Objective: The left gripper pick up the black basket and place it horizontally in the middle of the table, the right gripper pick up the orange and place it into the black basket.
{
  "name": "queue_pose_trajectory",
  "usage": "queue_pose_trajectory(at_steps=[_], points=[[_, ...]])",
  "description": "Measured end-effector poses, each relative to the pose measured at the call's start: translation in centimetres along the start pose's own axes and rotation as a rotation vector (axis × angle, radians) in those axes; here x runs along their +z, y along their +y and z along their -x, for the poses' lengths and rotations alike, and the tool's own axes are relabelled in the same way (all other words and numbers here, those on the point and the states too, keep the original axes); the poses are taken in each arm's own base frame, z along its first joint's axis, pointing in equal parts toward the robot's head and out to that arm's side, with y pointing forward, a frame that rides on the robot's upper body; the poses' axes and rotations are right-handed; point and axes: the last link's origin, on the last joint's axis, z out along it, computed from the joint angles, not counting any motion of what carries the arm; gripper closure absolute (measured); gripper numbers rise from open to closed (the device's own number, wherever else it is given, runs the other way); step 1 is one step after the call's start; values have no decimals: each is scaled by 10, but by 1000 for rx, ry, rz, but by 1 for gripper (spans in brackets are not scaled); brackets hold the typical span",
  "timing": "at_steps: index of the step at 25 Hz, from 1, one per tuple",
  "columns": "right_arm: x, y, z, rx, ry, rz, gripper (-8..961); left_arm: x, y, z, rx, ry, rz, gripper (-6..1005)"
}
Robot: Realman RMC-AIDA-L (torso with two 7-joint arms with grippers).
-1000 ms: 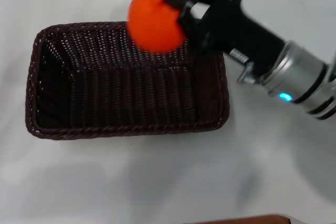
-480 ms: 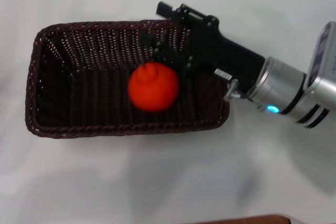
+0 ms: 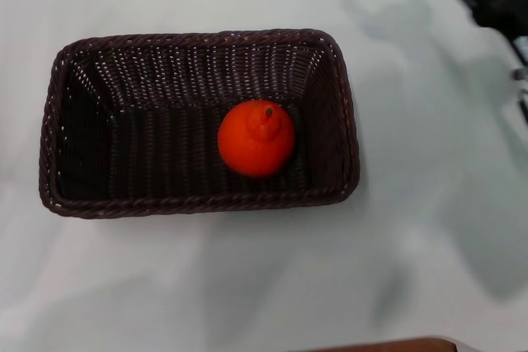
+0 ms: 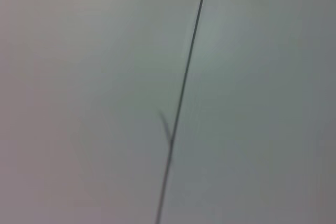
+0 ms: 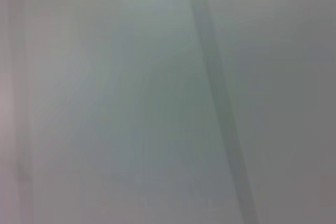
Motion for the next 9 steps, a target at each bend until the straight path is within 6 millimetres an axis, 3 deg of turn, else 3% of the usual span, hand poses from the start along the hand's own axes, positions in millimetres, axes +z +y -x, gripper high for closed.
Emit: queue_pose_trajectory(at_steps=[3,9], points=[[-16,16,-1,-12,16,108,24,-6,-3,10,57,-39,-54,213],[-22,22,1,-30,-2,152,4,-15,-10,21,46,-95,-142,213]])
